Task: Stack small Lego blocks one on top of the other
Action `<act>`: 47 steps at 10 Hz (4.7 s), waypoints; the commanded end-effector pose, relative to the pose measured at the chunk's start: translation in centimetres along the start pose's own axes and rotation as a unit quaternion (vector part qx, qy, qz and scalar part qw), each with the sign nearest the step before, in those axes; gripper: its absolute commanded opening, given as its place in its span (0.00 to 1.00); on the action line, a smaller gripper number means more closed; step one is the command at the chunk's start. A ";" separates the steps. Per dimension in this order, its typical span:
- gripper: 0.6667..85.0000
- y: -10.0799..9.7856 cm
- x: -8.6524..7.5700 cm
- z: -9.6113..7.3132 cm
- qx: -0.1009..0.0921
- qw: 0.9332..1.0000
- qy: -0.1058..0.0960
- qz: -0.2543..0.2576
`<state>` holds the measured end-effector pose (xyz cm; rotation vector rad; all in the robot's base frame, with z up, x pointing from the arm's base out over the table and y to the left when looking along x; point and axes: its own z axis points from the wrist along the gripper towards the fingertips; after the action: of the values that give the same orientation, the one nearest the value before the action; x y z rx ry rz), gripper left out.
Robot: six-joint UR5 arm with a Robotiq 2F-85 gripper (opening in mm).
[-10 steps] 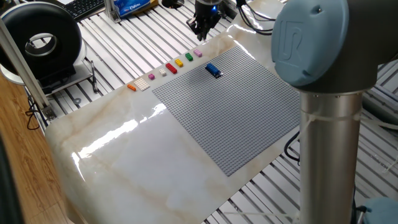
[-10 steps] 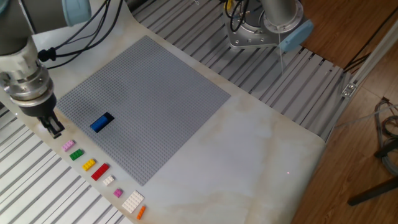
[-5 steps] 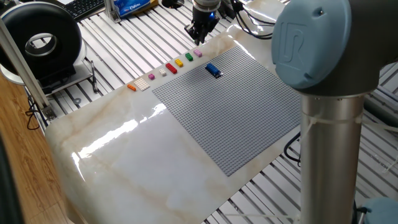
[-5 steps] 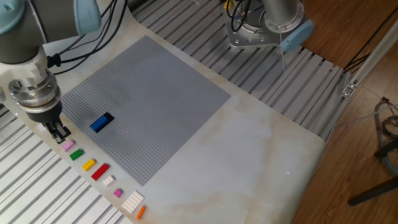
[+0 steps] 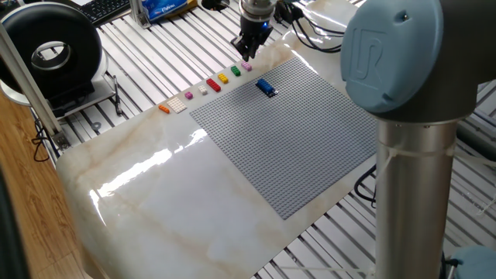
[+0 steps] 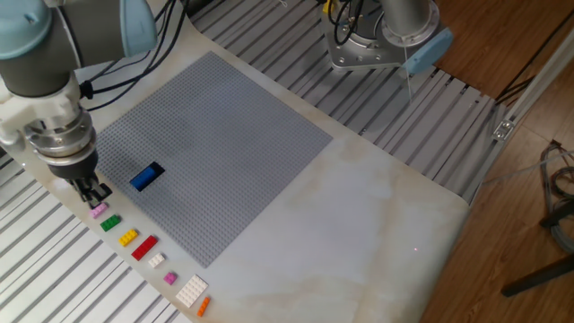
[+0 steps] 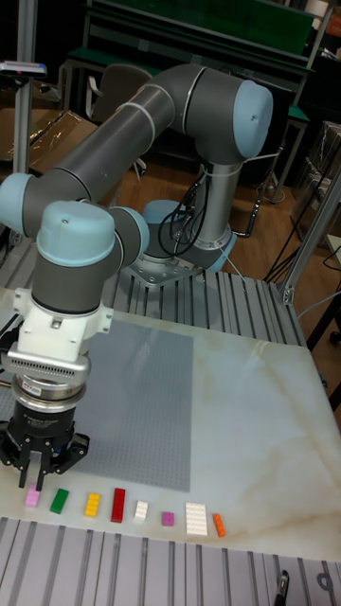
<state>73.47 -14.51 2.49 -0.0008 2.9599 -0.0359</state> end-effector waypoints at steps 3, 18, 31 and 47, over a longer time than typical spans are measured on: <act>0.30 0.6 0.3 0.6 -0.012 1.000 -0.007 -0.016; 0.32 0.4 0.2 2.0 -0.021 0.999 -0.015 -0.025; 0.00 -0.4 2.8 -0.6 -0.001 1.000 0.017 0.006; 0.00 1.4 4.3 -1.3 -0.001 0.999 0.014 0.036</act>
<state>69.11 -13.51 2.94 0.0840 2.9941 -0.0377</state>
